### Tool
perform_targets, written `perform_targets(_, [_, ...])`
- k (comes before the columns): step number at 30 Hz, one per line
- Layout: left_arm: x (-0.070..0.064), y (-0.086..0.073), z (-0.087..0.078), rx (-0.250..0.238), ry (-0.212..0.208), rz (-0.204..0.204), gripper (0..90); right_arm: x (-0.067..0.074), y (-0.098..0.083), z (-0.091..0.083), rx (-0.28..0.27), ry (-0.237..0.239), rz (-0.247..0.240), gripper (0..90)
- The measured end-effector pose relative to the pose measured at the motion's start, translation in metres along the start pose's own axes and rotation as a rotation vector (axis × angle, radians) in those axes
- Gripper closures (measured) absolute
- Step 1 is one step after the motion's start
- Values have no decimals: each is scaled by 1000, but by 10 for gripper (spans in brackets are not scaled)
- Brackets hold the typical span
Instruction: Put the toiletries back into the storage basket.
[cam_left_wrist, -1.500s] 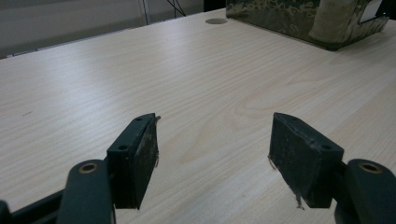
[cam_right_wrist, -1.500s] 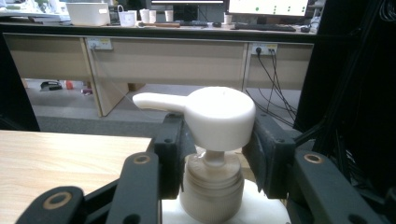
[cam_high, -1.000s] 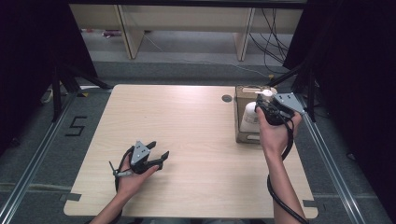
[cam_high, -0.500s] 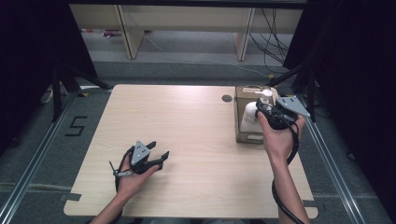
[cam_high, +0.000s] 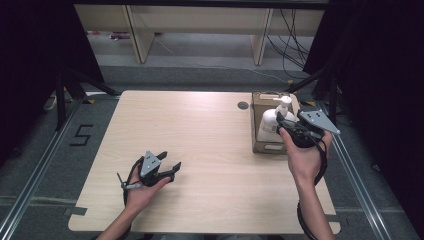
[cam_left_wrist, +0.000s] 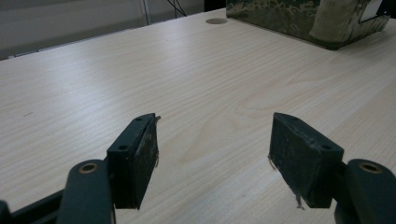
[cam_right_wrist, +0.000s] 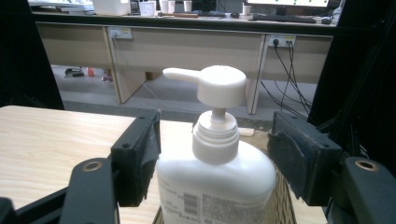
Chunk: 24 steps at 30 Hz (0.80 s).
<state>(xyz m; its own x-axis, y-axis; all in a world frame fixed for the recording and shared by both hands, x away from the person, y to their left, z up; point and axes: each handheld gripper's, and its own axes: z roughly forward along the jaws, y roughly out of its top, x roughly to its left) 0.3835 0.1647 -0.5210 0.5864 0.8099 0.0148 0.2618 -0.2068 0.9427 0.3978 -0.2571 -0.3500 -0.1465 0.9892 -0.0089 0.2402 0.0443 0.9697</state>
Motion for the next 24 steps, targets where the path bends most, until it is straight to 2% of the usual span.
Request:
perform_targets(1, [0,0,0,0,-2,0,318,0,0,-2,15,-8,0,349])
perform_targets(2, [0,0,0,1,0,0,319,0,-1,-5,8,1,14,351])
perform_targets(4, [0,0,0,2,-1,0,318,-2,-2,-7,3,5,1,355])
perform_targets(11, [0,0,0,3,-2,0,318,-5,-9,-17,9,18,3,358])
perform_targets(12, [0,0,0,3,-2,0,318,-6,-9,-20,32,13,8,358])
perform_targets(14, [0,0,0,2,-3,-2,318,-7,-11,-22,37,12,-1,358])
perform_targets(15, [-1,0,0,2,-3,-2,318,-6,-12,-23,41,14,28,358])
perform_targets(17, [-1,0,0,2,-3,-3,318,-8,-14,-24,35,20,10,357])
perform_targets(18, [-1,0,0,2,-3,-2,318,-7,-15,-26,44,17,32,357])
perform_targets(19, [-1,0,0,0,-3,-3,318,-10,-17,-26,42,20,0,356])
perform_targets(20, [-1,0,0,0,-3,-4,318,-7,-18,-28,64,19,37,356])
perform_targets(21, [-1,0,0,-1,-3,-4,318,-11,-19,-28,56,18,-8,356])
perform_targets(22, [-1,0,0,-1,-3,-5,318,-10,-21,-29,53,21,16,356])
perform_targets(24, [-1,0,0,1,-3,-4,318,-11,-23,-30,60,22,16,356])
